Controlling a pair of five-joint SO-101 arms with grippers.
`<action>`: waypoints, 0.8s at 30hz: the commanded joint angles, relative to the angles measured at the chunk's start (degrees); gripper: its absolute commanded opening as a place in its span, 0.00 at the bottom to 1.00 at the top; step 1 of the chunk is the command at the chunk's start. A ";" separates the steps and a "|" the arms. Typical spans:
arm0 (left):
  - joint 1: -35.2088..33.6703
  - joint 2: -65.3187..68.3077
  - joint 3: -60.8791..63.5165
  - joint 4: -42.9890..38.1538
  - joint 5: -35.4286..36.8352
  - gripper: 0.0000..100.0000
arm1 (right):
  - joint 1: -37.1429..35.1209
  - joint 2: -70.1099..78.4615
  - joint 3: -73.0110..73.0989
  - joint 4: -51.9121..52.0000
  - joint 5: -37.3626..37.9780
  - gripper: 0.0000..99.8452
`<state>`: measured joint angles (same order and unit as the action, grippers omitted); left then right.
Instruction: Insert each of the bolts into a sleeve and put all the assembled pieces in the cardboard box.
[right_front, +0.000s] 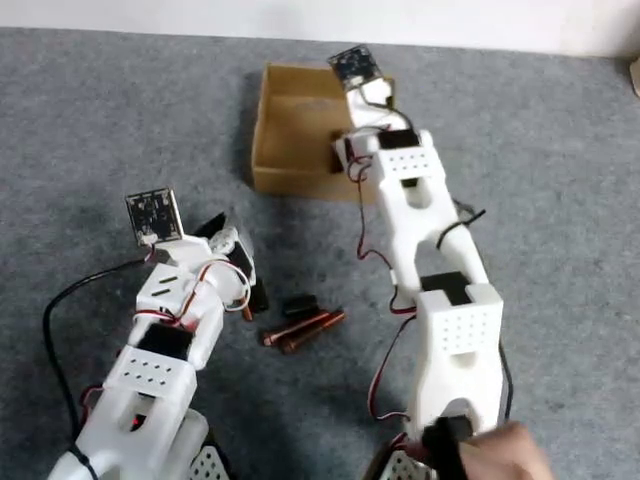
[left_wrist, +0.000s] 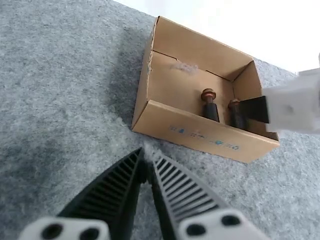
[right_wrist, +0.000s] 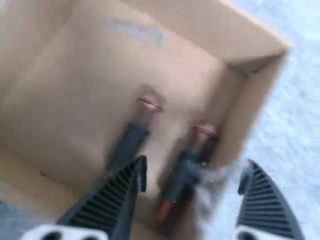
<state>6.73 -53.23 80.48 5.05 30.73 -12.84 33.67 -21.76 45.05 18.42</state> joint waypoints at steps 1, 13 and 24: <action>-0.48 0.04 -3.21 -1.23 -0.26 0.01 | 2.59 -3.65 -3.74 3.38 0.09 0.27; -1.80 0.04 -3.30 -0.97 -3.34 0.01 | 2.07 -30.64 -4.79 24.31 -8.26 0.27; -2.15 0.04 -3.30 -0.97 -5.89 0.01 | -13.85 -53.05 -4.62 53.76 0.79 0.27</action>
<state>5.05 -53.23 80.48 5.05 25.36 -22.33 -13.54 -24.22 91.38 16.40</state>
